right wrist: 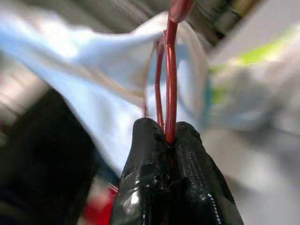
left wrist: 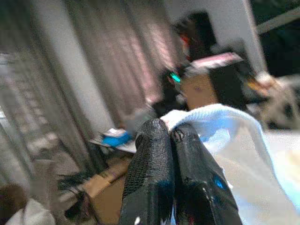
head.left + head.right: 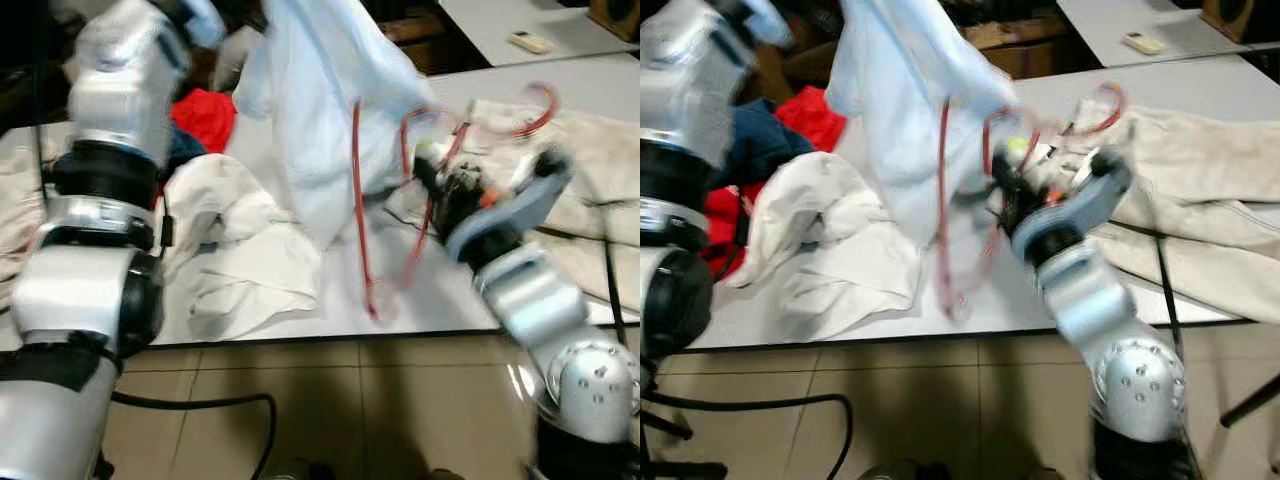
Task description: Hang hanger
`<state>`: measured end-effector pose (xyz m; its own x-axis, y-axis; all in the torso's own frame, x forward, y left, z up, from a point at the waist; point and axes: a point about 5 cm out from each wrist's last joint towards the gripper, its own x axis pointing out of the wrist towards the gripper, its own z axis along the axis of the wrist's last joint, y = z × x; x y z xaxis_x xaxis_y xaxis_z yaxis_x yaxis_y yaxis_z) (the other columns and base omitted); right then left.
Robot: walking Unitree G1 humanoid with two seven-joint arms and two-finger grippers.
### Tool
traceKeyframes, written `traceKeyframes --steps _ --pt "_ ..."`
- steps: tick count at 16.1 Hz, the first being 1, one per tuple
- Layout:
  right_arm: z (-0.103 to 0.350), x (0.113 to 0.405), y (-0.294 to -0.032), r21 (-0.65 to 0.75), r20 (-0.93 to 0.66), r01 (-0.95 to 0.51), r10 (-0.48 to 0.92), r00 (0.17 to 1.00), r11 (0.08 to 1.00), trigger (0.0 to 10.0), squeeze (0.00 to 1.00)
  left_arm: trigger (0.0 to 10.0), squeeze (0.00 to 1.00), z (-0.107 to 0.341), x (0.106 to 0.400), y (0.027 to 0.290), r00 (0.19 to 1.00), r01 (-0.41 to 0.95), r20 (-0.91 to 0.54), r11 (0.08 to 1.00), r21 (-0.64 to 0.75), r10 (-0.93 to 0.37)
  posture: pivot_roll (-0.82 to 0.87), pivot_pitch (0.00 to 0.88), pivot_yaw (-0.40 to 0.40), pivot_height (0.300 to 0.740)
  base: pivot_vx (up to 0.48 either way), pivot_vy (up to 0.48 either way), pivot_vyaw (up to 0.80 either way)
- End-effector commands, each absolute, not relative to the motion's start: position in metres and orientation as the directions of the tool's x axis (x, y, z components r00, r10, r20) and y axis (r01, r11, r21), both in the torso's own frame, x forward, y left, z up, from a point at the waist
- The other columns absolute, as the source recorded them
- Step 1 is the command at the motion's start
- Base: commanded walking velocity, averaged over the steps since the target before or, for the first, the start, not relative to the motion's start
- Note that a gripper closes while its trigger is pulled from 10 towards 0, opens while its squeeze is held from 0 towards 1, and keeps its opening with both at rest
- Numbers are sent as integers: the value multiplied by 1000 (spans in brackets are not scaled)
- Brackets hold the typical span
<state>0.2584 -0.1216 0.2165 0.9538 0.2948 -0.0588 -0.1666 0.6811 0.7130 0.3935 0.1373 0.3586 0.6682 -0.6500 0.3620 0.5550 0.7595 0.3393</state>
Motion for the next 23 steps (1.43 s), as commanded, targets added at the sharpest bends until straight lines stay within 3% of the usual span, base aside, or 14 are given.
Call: traceKeyframes --steps 1,3,4,5,6,7,9,15,18,19,20,21,23 --pt "207 256 -115 670 -114 -166 321 940 723 10000 0 0 0 337 395 128 662 603 260 706 372 -703 -118 9 219 740 0 0 0" --pt "200 249 -118 634 -132 -160 309 942 756 10000 0 0 0 285 391 109 633 683 77 603 412 -770 -126 23 220 740 0 0 0" --pt "201 249 -129 685 -93 -107 232 968 721 10000 0 0 0 258 385 104 608 722 -11 547 425 -794 -135 32 223 740 0 0 0" --pt "202 248 -154 843 -35 -16 84 996 538 10000 0 0 0 238 380 109 594 750 -78 517 413 -801 -148 40 228 740 0 0 0" --pt "193 244 -163 839 -78 36 53 996 543 10000 0 0 0 231 376 114 584 765 -114 498 408 -804 -147 44 231 740 0 0 0" --pt "183 239 -165 797 -144 71 74 987 599 10000 0 0 0 225 371 115 558 789 -144 468 398 -818 -146 45 232 740 0 0 0" --pt "179 219 -147 802 -132 -86 315 940 592 10000 0 0 0 218 355 120 498 835 -207 401 376 -842 -136 50 226 740 0 0 0" --pt "173 182 -154 705 -211 -228 505 837 672 10000 0 0 0 229 358 120 653 718 -70 586 375 -754 -147 48 234 740 0 0 0" --pt "173 169 -154 675 -248 -267 552 796 688 10000 0 0 0 238 363 117 694 669 -10 640 379 -720 -149 47 239 740 0 0 0" --pt "171 168 -162 635 -277 -224 488 828 739 10000 0 0 0 245 365 116 708 642 39 666 380 -705 -150 45 243 740 0 0 0" --pt "179 175 -179 673 -193 -155 374 907 723 10000 0 0 0 250 367 118 727 615 77 697 368 -682 -151 43 246 740 0 0 0" --pt "187 174 -186 719 -125 -160 352 928 676 10000 0 0 0 253 368 120 747 585 101 722 370 -657 -154 43 250 740 0 0 0" --pt "199 161 -181 671 -88 -278 446 891 688 10000 0 0 0 257 372 123 777 543 133 762 352 -615 -159 43 253 740 0 0 0"
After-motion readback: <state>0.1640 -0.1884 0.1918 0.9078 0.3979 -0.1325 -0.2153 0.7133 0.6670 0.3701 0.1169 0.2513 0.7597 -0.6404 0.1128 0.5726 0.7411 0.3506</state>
